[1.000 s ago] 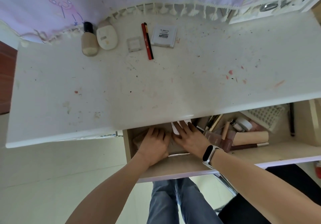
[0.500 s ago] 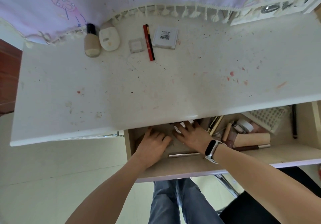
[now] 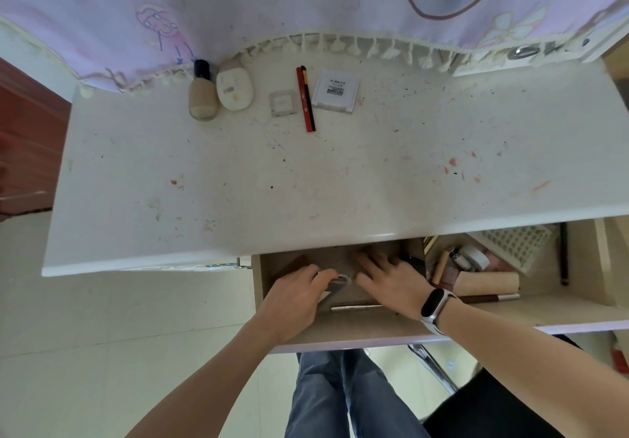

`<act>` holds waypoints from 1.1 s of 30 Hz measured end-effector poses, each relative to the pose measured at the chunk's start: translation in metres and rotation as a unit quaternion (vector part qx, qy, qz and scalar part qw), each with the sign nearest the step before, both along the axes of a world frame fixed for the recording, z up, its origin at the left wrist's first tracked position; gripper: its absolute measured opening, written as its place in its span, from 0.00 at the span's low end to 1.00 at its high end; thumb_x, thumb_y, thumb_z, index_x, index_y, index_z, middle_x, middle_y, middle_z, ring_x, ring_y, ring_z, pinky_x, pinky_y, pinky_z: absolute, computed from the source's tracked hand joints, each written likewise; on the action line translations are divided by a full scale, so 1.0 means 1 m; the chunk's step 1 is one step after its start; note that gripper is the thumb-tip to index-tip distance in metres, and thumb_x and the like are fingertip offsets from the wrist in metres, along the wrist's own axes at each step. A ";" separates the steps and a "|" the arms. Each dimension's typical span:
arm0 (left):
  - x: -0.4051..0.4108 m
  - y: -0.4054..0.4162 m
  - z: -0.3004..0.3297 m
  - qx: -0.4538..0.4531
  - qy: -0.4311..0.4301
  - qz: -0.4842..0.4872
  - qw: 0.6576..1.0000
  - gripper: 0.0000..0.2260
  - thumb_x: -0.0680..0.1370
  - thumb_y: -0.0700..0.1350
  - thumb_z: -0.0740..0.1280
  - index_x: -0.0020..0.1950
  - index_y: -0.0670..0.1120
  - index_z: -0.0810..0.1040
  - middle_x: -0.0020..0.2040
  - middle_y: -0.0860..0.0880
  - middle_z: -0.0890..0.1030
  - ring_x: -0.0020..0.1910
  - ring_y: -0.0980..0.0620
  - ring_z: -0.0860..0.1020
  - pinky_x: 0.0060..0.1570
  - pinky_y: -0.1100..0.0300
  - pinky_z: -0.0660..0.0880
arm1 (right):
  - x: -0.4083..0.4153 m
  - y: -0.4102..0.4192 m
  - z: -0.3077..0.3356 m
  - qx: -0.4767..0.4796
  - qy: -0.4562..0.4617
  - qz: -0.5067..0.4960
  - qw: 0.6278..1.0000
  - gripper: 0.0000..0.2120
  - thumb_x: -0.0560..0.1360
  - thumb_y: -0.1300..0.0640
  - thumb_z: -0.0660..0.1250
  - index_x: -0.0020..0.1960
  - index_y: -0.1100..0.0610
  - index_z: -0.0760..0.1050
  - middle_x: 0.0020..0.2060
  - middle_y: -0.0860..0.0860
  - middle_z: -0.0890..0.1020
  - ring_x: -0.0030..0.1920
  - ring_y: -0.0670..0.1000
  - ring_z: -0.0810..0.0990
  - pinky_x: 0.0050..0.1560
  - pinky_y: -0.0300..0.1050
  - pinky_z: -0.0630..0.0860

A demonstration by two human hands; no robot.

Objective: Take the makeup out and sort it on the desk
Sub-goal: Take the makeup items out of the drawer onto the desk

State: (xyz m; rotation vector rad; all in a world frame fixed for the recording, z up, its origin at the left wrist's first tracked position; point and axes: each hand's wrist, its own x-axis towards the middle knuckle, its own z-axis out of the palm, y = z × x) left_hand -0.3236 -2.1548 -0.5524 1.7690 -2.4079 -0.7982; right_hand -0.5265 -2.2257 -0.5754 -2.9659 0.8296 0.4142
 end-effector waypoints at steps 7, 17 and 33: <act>0.002 -0.008 0.038 0.023 0.120 0.176 0.977 0.11 0.79 0.45 0.59 0.61 0.49 0.69 0.53 0.49 0.78 0.44 0.51 0.80 0.41 0.62 0.78 | -0.009 0.011 0.022 0.187 -0.055 -0.142 0.971 0.27 0.72 0.66 0.57 0.69 0.52 0.58 0.62 0.53 0.68 0.51 0.57 0.75 0.44 0.49 0.71; -0.003 -0.098 0.076 0.122 0.449 0.526 0.712 0.07 0.81 0.42 0.56 0.58 0.48 0.69 0.45 0.45 0.76 0.36 0.56 0.77 0.34 0.62 0.74 | -0.011 -0.028 0.086 0.282 -0.465 -0.426 0.723 0.15 0.80 0.61 0.51 0.60 0.42 0.63 0.41 0.48 0.73 0.38 0.41 0.75 0.33 0.28 0.72; -0.052 -0.269 0.057 0.107 0.373 0.353 0.852 0.27 0.79 0.36 0.57 0.76 0.48 0.53 0.72 0.47 0.64 0.68 0.50 0.66 0.67 0.56 0.65 | -0.003 -0.212 0.067 0.168 -0.463 -0.640 0.590 0.16 0.79 0.62 0.53 0.65 0.59 0.69 0.48 0.55 0.77 0.45 0.50 0.74 0.34 0.30 0.68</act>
